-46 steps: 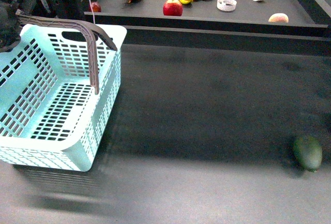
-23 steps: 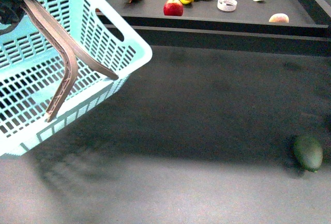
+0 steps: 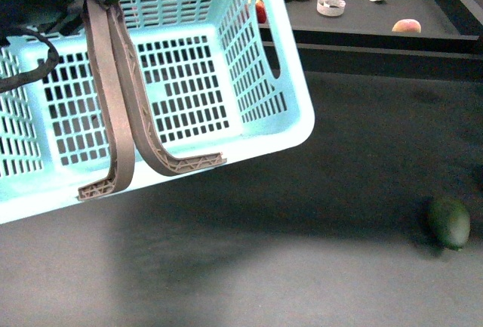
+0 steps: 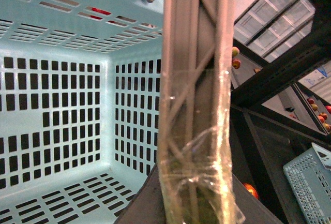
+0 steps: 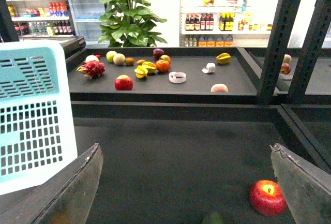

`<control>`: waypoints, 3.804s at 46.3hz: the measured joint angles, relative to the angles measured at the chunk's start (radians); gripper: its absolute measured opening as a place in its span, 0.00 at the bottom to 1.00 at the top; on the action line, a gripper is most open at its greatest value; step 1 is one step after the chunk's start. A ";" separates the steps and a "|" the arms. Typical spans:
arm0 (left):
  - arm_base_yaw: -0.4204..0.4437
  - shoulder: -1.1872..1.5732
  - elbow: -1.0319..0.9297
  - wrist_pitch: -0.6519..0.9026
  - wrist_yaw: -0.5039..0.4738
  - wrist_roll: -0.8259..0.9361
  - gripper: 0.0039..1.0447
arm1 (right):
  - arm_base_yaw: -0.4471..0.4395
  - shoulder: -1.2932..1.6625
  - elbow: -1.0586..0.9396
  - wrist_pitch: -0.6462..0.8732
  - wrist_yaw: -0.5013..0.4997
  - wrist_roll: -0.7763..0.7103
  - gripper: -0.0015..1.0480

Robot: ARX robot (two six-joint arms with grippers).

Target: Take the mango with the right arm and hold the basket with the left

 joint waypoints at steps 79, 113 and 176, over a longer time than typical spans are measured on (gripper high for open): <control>-0.159 0.070 0.003 0.165 0.129 0.136 0.09 | 0.000 0.000 0.000 0.000 0.000 0.000 0.92; -0.159 0.070 0.003 0.165 0.129 0.136 0.09 | -0.236 1.030 0.142 0.652 -0.062 -0.070 0.92; -0.159 0.070 0.003 0.165 0.130 0.136 0.09 | -0.565 2.588 0.841 0.845 -0.058 -0.150 0.92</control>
